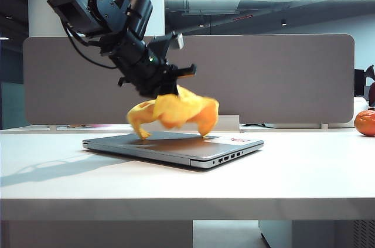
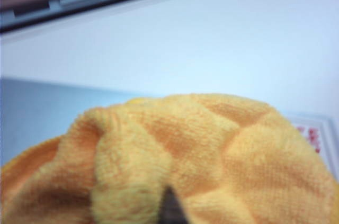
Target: Pick up the yellow rag and put it over the laptop.
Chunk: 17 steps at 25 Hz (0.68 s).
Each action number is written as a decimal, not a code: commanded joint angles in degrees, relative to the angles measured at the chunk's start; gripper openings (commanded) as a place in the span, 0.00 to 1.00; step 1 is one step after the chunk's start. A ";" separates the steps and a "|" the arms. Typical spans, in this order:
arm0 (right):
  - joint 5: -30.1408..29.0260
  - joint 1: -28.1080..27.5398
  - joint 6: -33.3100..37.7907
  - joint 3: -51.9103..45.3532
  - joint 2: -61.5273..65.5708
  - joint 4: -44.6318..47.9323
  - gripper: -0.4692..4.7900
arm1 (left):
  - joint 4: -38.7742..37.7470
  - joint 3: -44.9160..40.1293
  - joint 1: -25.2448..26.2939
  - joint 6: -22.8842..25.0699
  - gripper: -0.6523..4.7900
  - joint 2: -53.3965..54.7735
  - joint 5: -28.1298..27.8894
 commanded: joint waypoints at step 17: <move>0.92 -0.02 -0.02 -0.33 -0.11 0.57 0.08 | -14.75 0.66 0.81 0.44 1.00 -6.51 0.24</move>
